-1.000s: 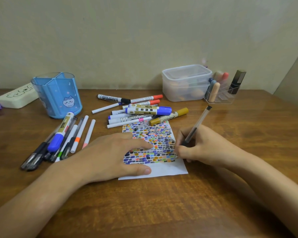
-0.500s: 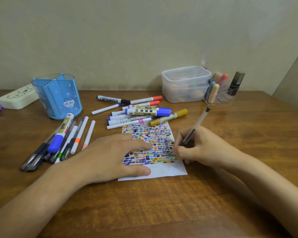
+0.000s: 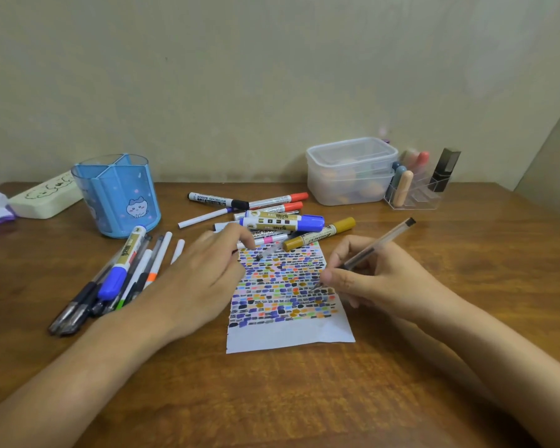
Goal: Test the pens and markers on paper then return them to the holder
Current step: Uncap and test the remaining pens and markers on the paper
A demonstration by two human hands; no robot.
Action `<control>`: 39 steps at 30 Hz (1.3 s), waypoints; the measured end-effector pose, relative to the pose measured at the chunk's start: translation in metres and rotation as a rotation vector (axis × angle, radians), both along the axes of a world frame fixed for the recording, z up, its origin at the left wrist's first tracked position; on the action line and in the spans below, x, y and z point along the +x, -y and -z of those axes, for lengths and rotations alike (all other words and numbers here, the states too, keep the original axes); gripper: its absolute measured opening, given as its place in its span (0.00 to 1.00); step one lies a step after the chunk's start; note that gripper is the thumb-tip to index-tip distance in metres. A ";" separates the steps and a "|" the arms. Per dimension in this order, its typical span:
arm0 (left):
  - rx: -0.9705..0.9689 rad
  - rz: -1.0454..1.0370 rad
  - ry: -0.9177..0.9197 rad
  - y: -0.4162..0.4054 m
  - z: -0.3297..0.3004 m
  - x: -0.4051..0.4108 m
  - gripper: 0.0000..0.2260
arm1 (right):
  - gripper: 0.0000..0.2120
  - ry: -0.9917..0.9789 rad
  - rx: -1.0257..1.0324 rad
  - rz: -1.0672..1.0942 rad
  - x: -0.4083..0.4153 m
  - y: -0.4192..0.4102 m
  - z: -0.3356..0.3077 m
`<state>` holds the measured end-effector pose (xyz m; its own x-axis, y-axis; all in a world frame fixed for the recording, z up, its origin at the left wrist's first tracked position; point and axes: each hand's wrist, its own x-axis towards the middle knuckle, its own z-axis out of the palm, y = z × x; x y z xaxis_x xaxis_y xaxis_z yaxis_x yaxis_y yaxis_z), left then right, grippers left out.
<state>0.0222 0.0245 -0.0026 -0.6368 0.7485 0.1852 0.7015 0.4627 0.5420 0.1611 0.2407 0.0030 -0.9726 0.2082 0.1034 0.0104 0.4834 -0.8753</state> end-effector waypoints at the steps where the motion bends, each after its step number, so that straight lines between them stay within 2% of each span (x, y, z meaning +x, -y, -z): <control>1: -0.004 -0.009 -0.045 0.000 0.001 -0.001 0.11 | 0.09 -0.012 -0.006 -0.002 0.000 0.001 0.000; 4: -0.005 0.004 -0.204 0.000 0.005 -0.006 0.14 | 0.05 -0.017 -0.024 0.005 -0.001 0.003 0.001; 6: 0.000 0.023 -0.248 0.000 0.007 -0.009 0.16 | 0.06 0.005 -0.039 0.024 -0.002 0.005 0.002; 12: 0.022 0.056 -0.227 -0.001 0.003 -0.006 0.21 | 0.06 -0.020 -0.115 0.051 -0.001 0.007 0.002; 17: -0.017 0.082 -0.212 -0.002 0.001 -0.001 0.14 | 0.03 -0.050 -0.199 0.017 0.000 0.011 0.000; 19: -0.015 0.100 -0.197 -0.002 0.001 0.001 0.13 | 0.06 -0.060 -0.256 0.028 0.001 0.012 0.000; 21: -0.015 0.113 -0.179 -0.003 0.001 0.002 0.13 | 0.08 -0.078 -0.284 0.064 0.001 0.014 0.000; 26: 0.005 0.128 -0.165 -0.003 0.002 0.002 0.13 | 0.03 -0.094 -0.315 0.093 0.000 0.016 -0.002; 32: 0.032 0.162 -0.160 -0.003 0.003 0.002 0.14 | 0.04 -0.076 -0.327 0.057 0.002 0.019 -0.003; 39: 0.092 0.137 -0.068 -0.003 0.006 0.000 0.20 | 0.11 -0.090 -0.328 0.064 0.004 0.017 -0.004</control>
